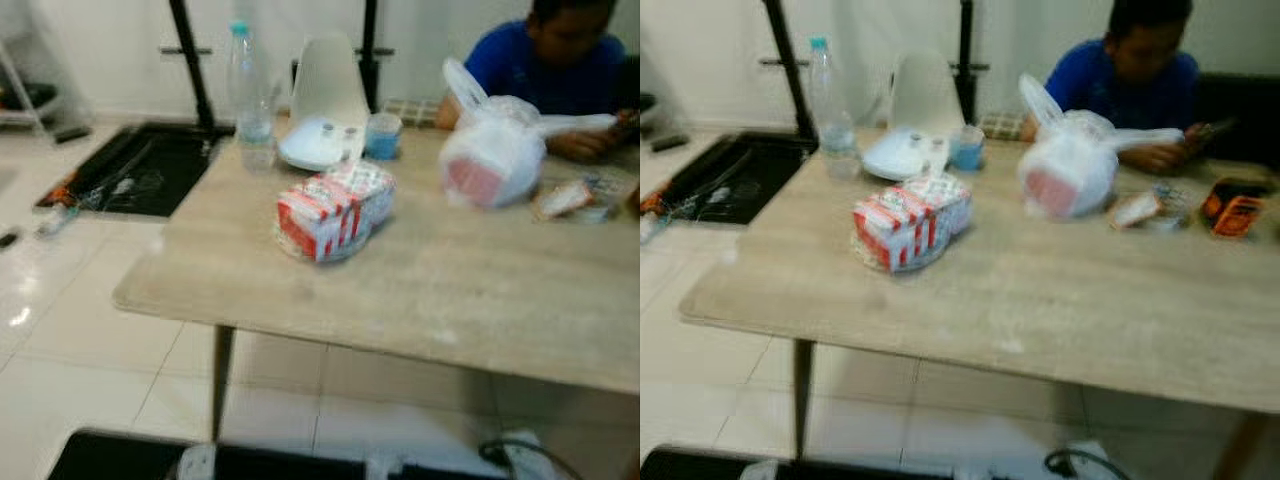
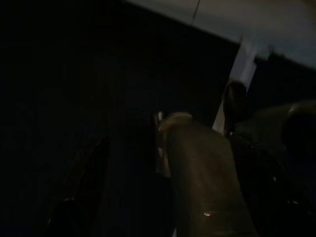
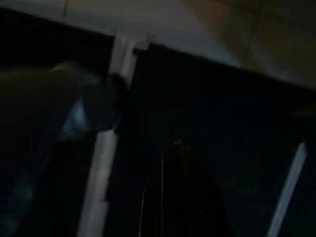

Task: Restocking fridge

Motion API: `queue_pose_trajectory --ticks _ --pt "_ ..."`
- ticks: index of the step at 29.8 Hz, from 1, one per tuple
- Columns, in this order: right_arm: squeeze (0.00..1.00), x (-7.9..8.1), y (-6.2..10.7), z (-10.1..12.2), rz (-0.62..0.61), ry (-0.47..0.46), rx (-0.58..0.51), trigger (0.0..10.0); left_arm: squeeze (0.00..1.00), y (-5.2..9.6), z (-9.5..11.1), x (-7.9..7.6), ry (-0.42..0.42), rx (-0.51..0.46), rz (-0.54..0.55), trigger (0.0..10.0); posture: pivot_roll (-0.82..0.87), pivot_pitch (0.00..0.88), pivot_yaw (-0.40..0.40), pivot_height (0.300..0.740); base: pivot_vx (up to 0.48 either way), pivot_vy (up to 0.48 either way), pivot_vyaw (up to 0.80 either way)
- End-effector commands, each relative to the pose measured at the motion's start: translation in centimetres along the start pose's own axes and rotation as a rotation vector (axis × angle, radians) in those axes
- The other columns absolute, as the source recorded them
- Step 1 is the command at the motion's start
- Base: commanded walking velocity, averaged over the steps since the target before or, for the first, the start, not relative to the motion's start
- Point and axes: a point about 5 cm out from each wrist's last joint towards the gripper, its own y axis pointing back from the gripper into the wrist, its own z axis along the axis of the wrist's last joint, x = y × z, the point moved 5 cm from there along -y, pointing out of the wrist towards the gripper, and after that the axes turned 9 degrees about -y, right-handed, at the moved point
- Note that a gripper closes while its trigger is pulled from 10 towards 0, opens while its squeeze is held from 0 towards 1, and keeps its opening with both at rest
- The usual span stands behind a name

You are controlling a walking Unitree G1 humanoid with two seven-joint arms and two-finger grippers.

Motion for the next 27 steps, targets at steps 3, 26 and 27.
queue_pose_trajectory --ticks 3,26,27 --pt "0.00 0.1 0.0 1.5 0.024 0.029 -0.036 10.0 0.00 -0.1 0.5 -0.2 -0.007 -0.008 -0.003 10.0 -0.04 0.000 0.022 0.740 0.000 0.000 -0.80" --pt "0.00 3.2 8.2 11.1 0.943 0.412 -0.167 10.0 0.00 0.0 0.4 0.4 -0.004 -0.006 0.014 10.0 -0.04 0.000 0.017 0.740 0.000 0.000 -0.28" --pt "0.00 3.2 8.2 11.1 0.943 0.412 -0.167 10.0 0.00 0.0 0.4 0.4 -0.004 -0.006 0.014 10.0 -0.04 0.000 0.017 0.740 0.000 0.000 0.00"
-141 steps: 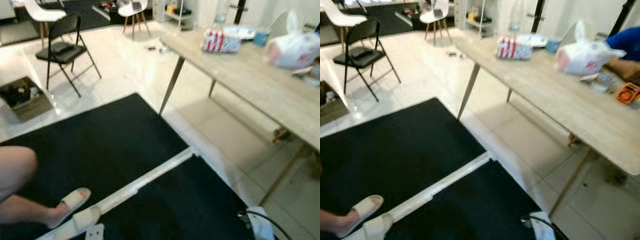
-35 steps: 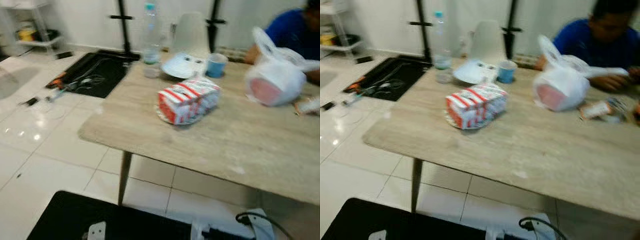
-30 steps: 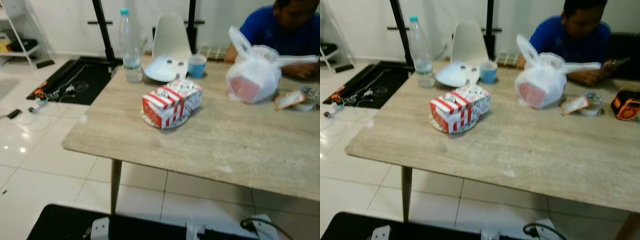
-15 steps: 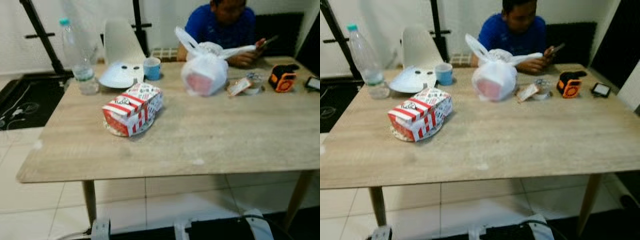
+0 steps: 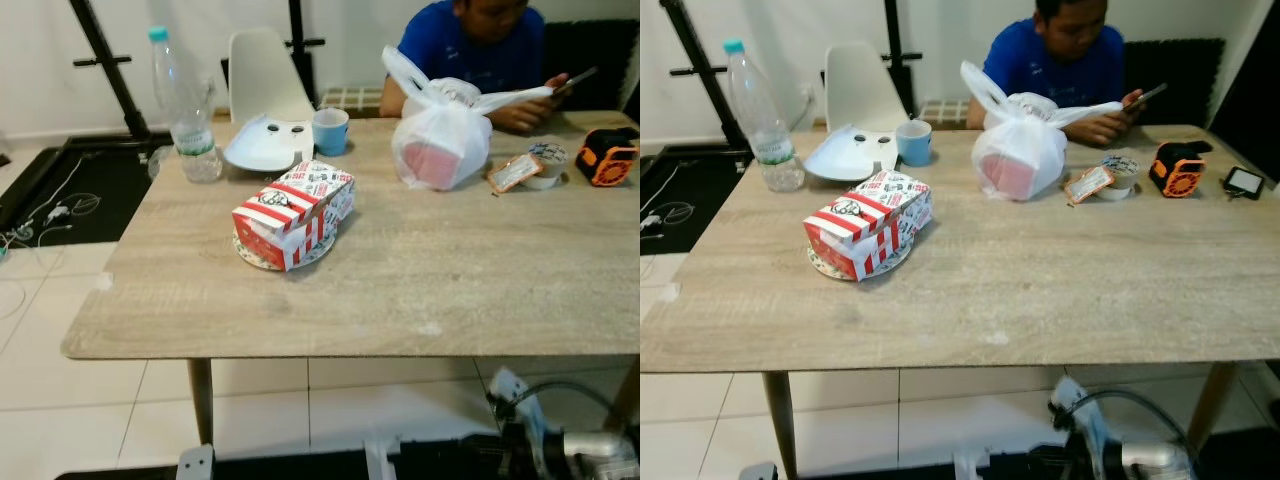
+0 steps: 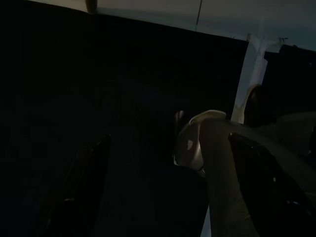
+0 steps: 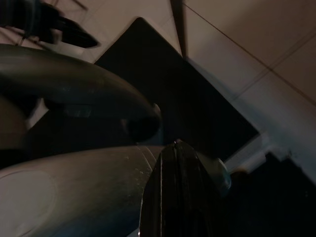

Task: Restocking fridge

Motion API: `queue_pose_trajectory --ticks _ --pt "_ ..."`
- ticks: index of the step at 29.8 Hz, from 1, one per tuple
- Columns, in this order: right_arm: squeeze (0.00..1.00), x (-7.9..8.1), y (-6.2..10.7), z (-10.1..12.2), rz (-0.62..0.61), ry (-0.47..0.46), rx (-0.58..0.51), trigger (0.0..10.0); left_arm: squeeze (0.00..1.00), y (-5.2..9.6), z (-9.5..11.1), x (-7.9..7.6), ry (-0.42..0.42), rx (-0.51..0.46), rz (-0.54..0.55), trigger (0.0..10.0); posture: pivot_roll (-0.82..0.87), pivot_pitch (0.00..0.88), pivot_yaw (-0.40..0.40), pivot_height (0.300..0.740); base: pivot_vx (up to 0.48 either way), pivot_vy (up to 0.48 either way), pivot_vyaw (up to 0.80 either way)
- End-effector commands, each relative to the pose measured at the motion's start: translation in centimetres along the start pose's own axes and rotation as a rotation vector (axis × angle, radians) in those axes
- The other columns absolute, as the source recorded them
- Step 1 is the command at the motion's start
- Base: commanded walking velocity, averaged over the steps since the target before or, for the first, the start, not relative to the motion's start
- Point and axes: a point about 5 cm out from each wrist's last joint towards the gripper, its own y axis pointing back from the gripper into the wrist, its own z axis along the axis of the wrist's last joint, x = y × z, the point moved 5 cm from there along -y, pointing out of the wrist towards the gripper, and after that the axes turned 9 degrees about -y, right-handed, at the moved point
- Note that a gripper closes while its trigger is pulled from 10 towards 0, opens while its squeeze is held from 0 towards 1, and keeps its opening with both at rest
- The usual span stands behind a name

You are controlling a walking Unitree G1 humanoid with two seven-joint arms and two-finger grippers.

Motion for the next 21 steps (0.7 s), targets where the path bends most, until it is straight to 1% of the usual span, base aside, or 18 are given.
queue_pose_trajectory --ticks 1,3,4,5,6,7,8,10,11,12,13,14,15,16,17,18,19,21 --pt "0.00 0.7 -0.1 0.4 0.061 0.006 -0.010 10.0 0.00 0.1 -0.3 0.3 0.001 0.012 0.009 10.0 -0.04 0.000 0.017 0.740 0.000 0.000 0.00" --pt "0.00 1.8 0.2 1.9 0.148 0.093 0.008 10.0 0.00 0.1 -0.4 0.4 0.000 0.013 0.010 10.0 -0.05 0.000 0.011 0.740 0.000 0.000 0.00" --pt "0.00 1.8 0.2 1.9 0.148 0.093 0.008 10.0 0.00 0.1 -0.4 0.4 0.000 0.013 0.010 10.0 -0.05 0.000 0.011 0.740 0.000 0.000 0.00" --pt "0.00 2.6 0.3 2.8 0.196 0.137 0.017 10.0 0.00 0.1 -0.3 0.5 -0.001 0.012 0.011 10.0 -0.05 0.000 0.011 0.740 0.000 0.000 0.00" --pt "0.00 2.6 0.3 2.8 0.196 0.137 0.017 10.0 0.00 0.1 -0.3 0.5 -0.001 0.012 0.011 10.0 -0.05 0.000 0.011 0.740 0.000 0.000 0.00" --pt "0.00 3.5 0.4 3.9 0.245 0.181 0.008 10.0 0.00 0.1 -0.3 0.5 0.000 0.011 0.011 10.0 -0.05 0.000 0.011 0.740 0.000 0.000 0.00" --pt "0.00 5.0 0.6 5.4 0.304 0.230 -0.022 10.0 0.00 0.1 -0.3 0.6 -0.001 0.011 0.011 10.0 -0.05 0.000 0.008 0.740 0.000 0.000 0.00" --pt "0.00 7.6 0.6 7.7 0.408 0.301 -0.087 10.0 0.00 0.2 -0.3 0.7 -0.001 0.011 0.014 10.0 -0.05 0.000 0.006 0.740 0.000 0.000 0.00" --pt "0.00 8.8 0.8 9.1 0.453 0.328 -0.141 10.0 0.00 0.2 -0.3 0.8 -0.001 0.011 0.015 10.0 -0.05 0.000 0.005 0.740 0.000 0.000 0.00" --pt "0.00 9.8 1.0 11.1 0.486 0.374 -0.221 10.0 0.00 0.2 -0.3 0.9 0.001 0.010 0.017 10.0 -0.05 0.000 0.005 0.740 0.000 0.000 0.00" --pt "0.00 9.8 1.0 11.1 0.486 0.374 -0.221 10.0 0.00 0.2 -0.3 0.9 0.001 0.010 0.017 10.0 -0.05 0.000 0.005 0.740 0.000 0.000 0.00" --pt "0.00 10.5 1.1 12.5 0.506 0.405 -0.274 10.0 0.00 0.2 -0.3 0.9 0.003 0.009 0.018 10.0 -0.05 0.000 0.005 0.740 0.000 0.000 0.00" --pt "0.00 10.7 1.3 14.8 0.492 0.454 -0.367 10.0 0.00 0.2 -0.3 1.0 0.004 0.009 0.020 10.0 -0.05 0.000 0.005 0.740 0.000 0.000 0.00" --pt "0.00 10.7 1.3 14.8 0.492 0.454 -0.367 10.0 0.00 0.2 -0.3 1.0 0.004 0.009 0.020 10.0 -0.05 0.000 0.005 0.740 0.000 0.000 0.00" --pt "0.00 10.7 1.4 18.2 0.440 0.510 -0.496 10.0 0.00 0.2 -0.3 1.0 0.007 0.008 0.023 10.0 -0.04 0.000 0.010 0.740 0.000 0.000 0.00" --pt "0.00 10.7 1.4 18.2 0.440 0.510 -0.496 10.0 0.00 0.2 -0.3 1.0 0.007 0.008 0.023 10.0 -0.04 0.000 0.010 0.740 0.000 0.000 0.00" --pt "0.00 10.9 1.4 19.8 0.417 0.546 -0.540 10.0 0.00 0.2 -0.3 1.1 0.009 0.006 0.025 10.0 -0.04 0.000 0.010 0.740 0.000 0.000 0.00" --pt "0.00 11.5 1.3 22.4 0.363 0.612 -0.593 10.0 0.00 0.3 -0.2 1.3 0.017 0.003 0.033 10.0 -0.04 0.000 0.008 0.740 0.000 0.000 0.00"
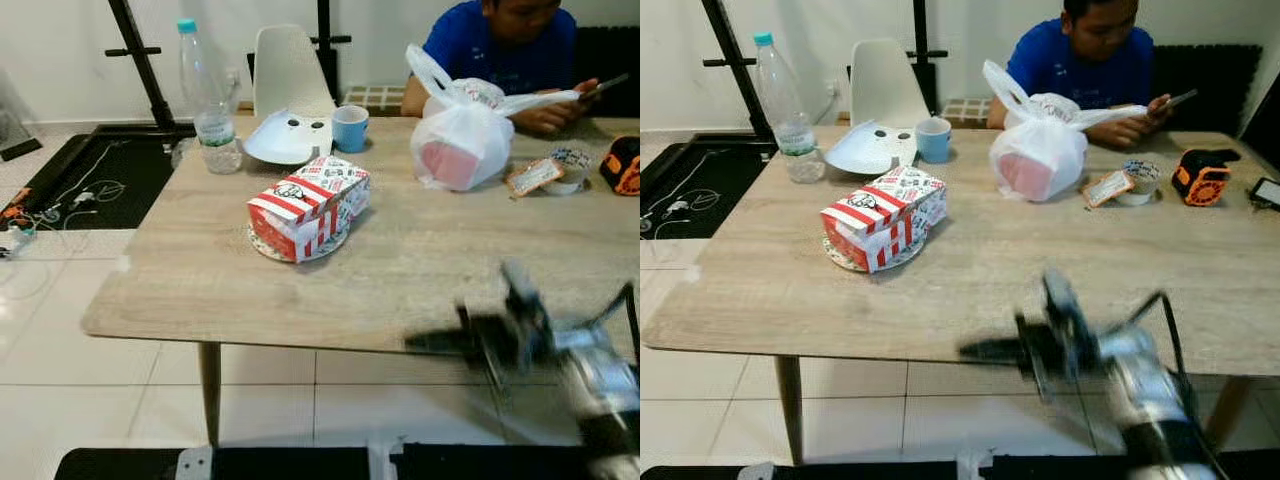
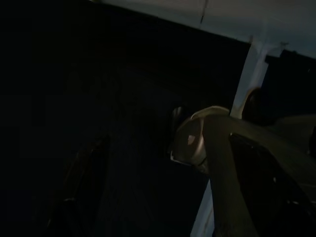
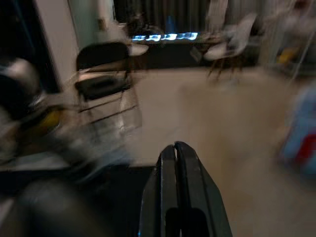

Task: Restocking fridge

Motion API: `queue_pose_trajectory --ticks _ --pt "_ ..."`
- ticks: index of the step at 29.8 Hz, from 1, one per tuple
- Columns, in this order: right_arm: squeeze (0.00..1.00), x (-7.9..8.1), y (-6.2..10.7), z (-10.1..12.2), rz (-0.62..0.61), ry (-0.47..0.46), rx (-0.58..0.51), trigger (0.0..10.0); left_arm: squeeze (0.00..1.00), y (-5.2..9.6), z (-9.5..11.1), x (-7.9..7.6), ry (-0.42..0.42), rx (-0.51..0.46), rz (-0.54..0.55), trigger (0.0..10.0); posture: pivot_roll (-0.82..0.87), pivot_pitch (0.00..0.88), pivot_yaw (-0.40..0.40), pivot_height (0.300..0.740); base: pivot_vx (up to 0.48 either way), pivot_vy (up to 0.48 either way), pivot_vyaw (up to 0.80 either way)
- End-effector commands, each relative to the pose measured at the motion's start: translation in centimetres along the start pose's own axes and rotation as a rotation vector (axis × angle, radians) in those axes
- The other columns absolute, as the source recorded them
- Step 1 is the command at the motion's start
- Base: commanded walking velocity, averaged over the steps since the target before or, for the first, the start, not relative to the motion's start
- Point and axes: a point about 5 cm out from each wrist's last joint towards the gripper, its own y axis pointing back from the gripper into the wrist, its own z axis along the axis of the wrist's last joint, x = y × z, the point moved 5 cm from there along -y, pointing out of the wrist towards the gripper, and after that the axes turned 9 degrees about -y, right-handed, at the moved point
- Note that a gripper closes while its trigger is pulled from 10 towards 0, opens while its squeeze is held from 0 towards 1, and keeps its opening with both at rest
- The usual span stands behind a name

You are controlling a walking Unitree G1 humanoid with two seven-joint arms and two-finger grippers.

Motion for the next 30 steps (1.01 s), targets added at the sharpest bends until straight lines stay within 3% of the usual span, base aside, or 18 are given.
queue_pose_trajectory --ticks 1,3,4,5,7,8,10,14,20,23,27,28,29,30 --pt "0.00 -0.7 -0.3 0.4 -0.051 0.036 -0.005 10.0 0.00 0.2 -0.3 1.0 0.011 0.008 0.026 10.0 -0.04 0.000 0.008 0.740 0.000 0.000 0.00" --pt "0.00 -1.7 -1.1 1.2 -0.087 0.082 -0.002 10.0 0.00 0.2 -0.3 1.1 0.016 0.007 0.030 10.0 -0.04 0.000 0.007 0.740 0.000 0.000 0.00" --pt "0.32 -2.7 -1.9 2.0 -0.135 0.121 0.010 10.0 0.00 0.3 -0.4 1.2 0.016 0.006 0.037 10.0 -0.03 0.000 0.003 0.740 0.000 0.000 0.00" --pt "0.85 -3.9 -2.6 2.7 -0.187 0.142 0.020 10.0 0.00 0.3 -0.4 1.4 0.021 0.003 0.046 10.0 -0.03 0.000 -0.007 0.740 0.000 0.000 0.00" --pt "0.85 -4.6 -3.0 3.2 -0.218 0.152 0.026 10.0 0.00 0.4 -0.5 1.4 0.025 0.001 0.052 10.0 -0.03 0.000 -0.012 0.740 0.000 0.000 0.00" --pt "1.00 -5.6 -3.4 3.3 -0.265 0.181 0.063 10.0 0.00 0.4 -0.6 1.4 0.030 -0.002 0.055 10.0 -0.03 0.000 -0.024 0.740 0.000 0.000 0.00" --pt "1.00 -7.4 -3.8 3.5 -0.344 0.250 0.139 10.0 0.00 0.4 -0.8 1.3 0.044 -0.004 0.058 10.0 -0.02 0.000 -0.030 0.740 0.000 0.000 0.00" --pt "1.00 -8.8 -4.4 4.8 -0.409 0.336 0.183 10.0 0.00 0.4 -1.0 1.1 0.058 -0.005 0.060 10.0 -0.01 0.014 -0.047 0.740 0.000 0.000 0.00" --pt "1.00 -9.4 -5.8 6.6 -0.432 0.416 0.208 10.0 0.00 0.5 -1.1 1.3 0.080 -0.014 0.067 10.0 0.01 0.025 -0.059 0.740 0.000 0.000 0.00" --pt "1.00 -9.9 -8.3 6.9 -0.436 0.582 0.356 10.0 0.00 0.7 -1.4 1.7 0.092 -0.018 0.079 10.0 0.03 0.036 -0.068 0.740 0.000 0.000 0.00" --pt "1.00 -10.2 -9.1 6.7 -0.443 0.667 0.434 10.0 0.00 0.8 -1.6 1.9 0.097 -0.018 0.084 10.0 0.03 0.048 -0.071 0.740 0.000 0.000 0.00" --pt "0.55 -10.2 -9.4 6.5 -0.443 0.703 0.467 10.0 0.00 0.9 -1.8 1.9 0.098 -0.017 0.085 10.0 0.04 0.053 -0.077 0.740 0.000 0.000 0.00" --pt "0.00 -10.3 -9.8 6.4 -0.445 0.722 0.483 10.0 0.00 0.9 -2.0 1.9 0.100 -0.015 0.086 10.0 0.05 0.062 -0.081 0.740 0.000 0.000 0.00" --pt "0.00 -10.3 -10.1 6.3 -0.443 0.729 0.498 10.0 0.00 1.0 -2.1 1.9 0.101 -0.016 0.085 10.0 0.05 0.062 -0.081 0.740 0.000 0.000 0.00"
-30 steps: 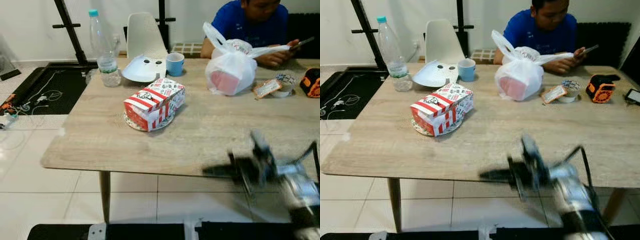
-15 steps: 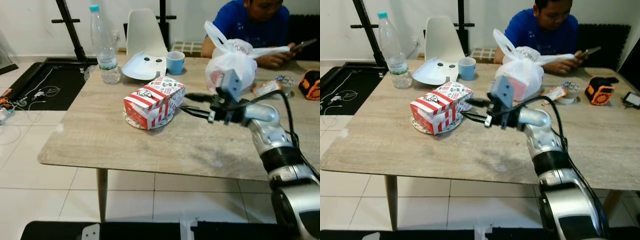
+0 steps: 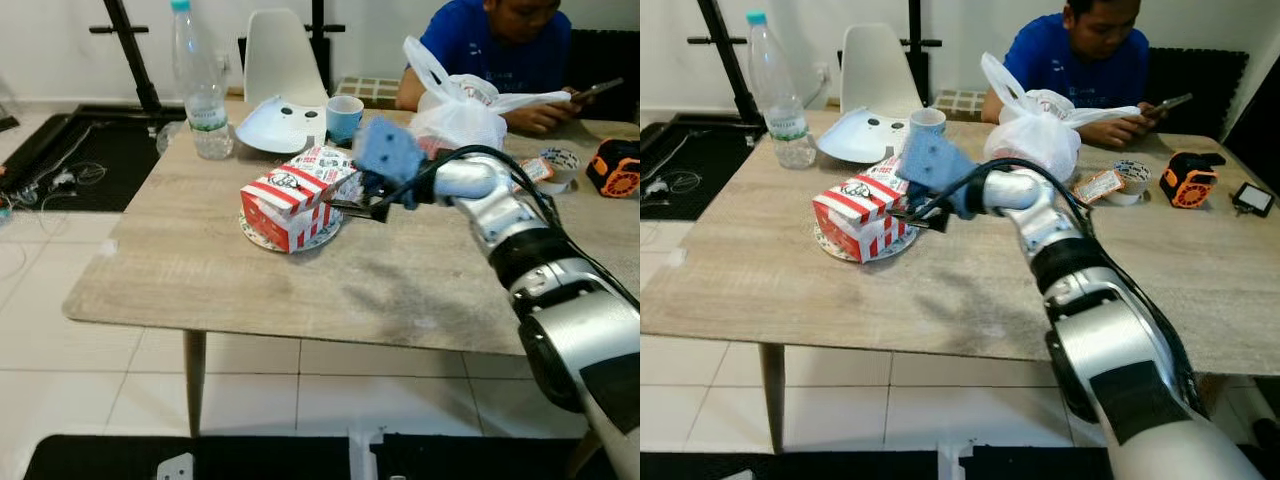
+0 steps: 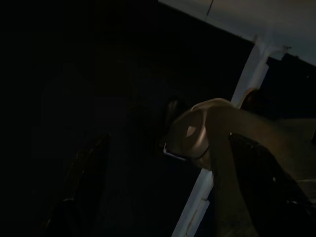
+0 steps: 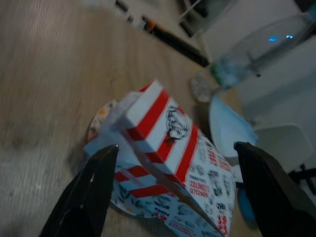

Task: Restocking fridge

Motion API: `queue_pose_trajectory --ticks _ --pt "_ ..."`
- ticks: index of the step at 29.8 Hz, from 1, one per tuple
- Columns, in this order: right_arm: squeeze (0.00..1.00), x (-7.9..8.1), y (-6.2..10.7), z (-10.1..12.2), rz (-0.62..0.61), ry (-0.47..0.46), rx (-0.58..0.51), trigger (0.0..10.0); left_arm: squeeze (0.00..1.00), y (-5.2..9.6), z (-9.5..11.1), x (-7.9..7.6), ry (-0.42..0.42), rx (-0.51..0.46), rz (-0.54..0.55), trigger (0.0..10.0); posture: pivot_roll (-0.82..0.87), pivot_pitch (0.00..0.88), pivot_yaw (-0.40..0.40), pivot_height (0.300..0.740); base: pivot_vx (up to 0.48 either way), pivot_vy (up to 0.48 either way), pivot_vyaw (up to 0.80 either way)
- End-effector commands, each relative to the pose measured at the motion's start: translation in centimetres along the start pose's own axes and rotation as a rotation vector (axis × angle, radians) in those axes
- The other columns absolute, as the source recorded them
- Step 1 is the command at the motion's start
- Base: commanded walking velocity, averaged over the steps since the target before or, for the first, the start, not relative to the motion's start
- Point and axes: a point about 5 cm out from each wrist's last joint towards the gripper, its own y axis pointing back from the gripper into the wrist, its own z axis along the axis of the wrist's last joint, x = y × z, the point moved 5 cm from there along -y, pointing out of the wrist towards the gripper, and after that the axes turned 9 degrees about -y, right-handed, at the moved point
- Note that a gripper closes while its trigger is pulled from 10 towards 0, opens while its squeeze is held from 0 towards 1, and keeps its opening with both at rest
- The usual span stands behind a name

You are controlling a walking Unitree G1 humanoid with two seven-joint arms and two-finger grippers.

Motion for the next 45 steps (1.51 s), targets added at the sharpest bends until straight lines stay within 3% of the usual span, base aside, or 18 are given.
queue_pose_trajectory --ticks 1,12,14,20,27,33,41,42,43,44,45 --pt "0.00 -0.1 -0.1 0.0 -0.005 0.031 0.021 10.0 0.00 0.1 -0.3 0.3 0.012 0.000 0.008 10.0 0.05 0.062 -0.081 0.740 0.000 0.000 0.00" --pt "0.00 1.1 -1.5 0.0 0.057 0.174 0.126 10.0 0.00 0.2 0.2 0.4 0.042 -0.049 0.013 10.0 0.09 0.097 -0.105 0.740 0.000 0.000 0.00" --pt "0.00 2.0 -1.5 -1.2 0.108 0.216 0.186 10.0 0.00 0.4 -0.5 0.4 0.046 -0.037 0.012 10.0 0.09 0.108 -0.111 0.740 0.000 0.000 0.00" --pt "0.00 2.6 -1.6 -1.9 0.133 0.232 0.212 10.0 0.00 0.6 -1.3 0.3 0.050 -0.023 0.009 10.0 0.09 0.116 -0.115 0.740 0.000 0.000 0.00" --pt "0.00 2.6 -2.3 -2.0 0.065 0.283 0.229 10.0 0.00 0.8 -2.1 0.3 0.059 -0.008 0.013 10.0 0.09 0.123 -0.120 0.740 0.000 0.000 0.00" --pt "0.00 2.4 -3.6 -0.7 -0.045 0.296 0.206 10.0 0.00 0.9 -2.2 0.7 0.056 -0.007 0.019 10.0 0.11 0.125 -0.120 0.740 0.000 0.000 0.00" --pt "0.00 2.1 -4.0 -0.2 -0.090 0.323 0.225 10.0 0.00 1.2 -2.8 1.0 0.053 0.003 0.025 10.0 0.12 0.124 -0.123 0.740 0.000 0.000 0.00" --pt "0.00 2.1 -4.0 -0.3 -0.093 0.333 0.237 6.6 0.00 1.2 -2.9 1.0 0.053 0.004 0.025 10.0 0.13 0.124 -0.124 0.740 0.000 0.000 0.00" --pt "0.00 1.9 -4.0 -0.6 -0.107 0.353 0.256 1.9 0.00 1.2 -2.9 1.0 0.054 0.005 0.025 10.0 0.13 0.124 -0.124 0.740 0.000 0.000 0.00" --pt "0.00 1.7 -3.9 -0.8 -0.123 0.379 0.273 1.0 0.00 1.3 -3.0 1.0 0.055 0.006 0.025 10.0 0.13 0.123 -0.124 0.740 0.000 0.000 0.00" --pt "0.00 1.7 -3.9 -0.8 -0.123 0.379 0.273 1.0 0.00 1.3 -3.0 1.0 0.055 0.006 0.025 10.0 0.13 0.123 -0.124 0.740 0.000 0.000 0.00"
